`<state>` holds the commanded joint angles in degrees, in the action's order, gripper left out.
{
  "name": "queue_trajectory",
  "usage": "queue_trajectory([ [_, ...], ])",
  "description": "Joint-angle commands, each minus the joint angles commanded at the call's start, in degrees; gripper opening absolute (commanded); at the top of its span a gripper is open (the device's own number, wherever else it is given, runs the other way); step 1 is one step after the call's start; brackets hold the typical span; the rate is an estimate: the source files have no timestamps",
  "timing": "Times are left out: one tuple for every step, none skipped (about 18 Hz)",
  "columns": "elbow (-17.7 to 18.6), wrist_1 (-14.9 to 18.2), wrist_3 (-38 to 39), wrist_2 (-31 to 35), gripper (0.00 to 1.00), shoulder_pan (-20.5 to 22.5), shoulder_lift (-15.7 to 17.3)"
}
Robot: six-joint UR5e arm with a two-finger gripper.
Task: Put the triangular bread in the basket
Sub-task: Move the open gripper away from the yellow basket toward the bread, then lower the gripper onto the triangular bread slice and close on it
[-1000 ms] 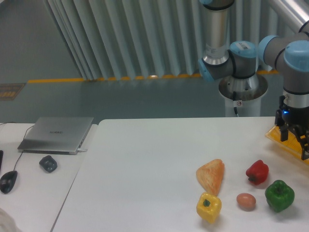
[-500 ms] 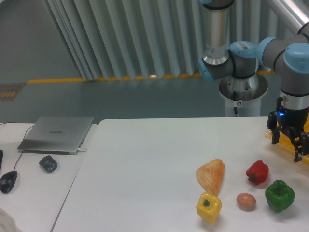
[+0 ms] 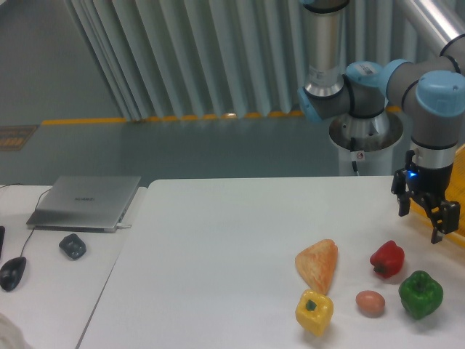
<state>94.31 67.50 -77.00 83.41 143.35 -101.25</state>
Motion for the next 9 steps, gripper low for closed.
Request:
queue_trajectory([
  [0.00,0.09,1.31,-0.18,1.00,-0.79,0.26],
  [0.09,0.09,3.41,-0.09,1.00,-1.49,0.27],
  [0.09,0.09,6.57,-0.09,1.00,-2.54,0.09],
  [0.09,0.00,10.25,0.08,1.00,-3.68,-0.08],
  [-0.09,-0.09,14.73,0.09,1.00,-5.26,-0.43],
  [-0.52,-0.09,16.69,0.00,1.00,-6.67,-1.05],
  [-0.79,-0.09,16.97,-0.09,1.00,-7.64,-1.23],
  [-0.88,-0.09,17.23,0.08,1.00,-9.13,-1.40],
  [-0.88,-0.17,17.76,0.26,1.00,-10.28,-2.10],
])
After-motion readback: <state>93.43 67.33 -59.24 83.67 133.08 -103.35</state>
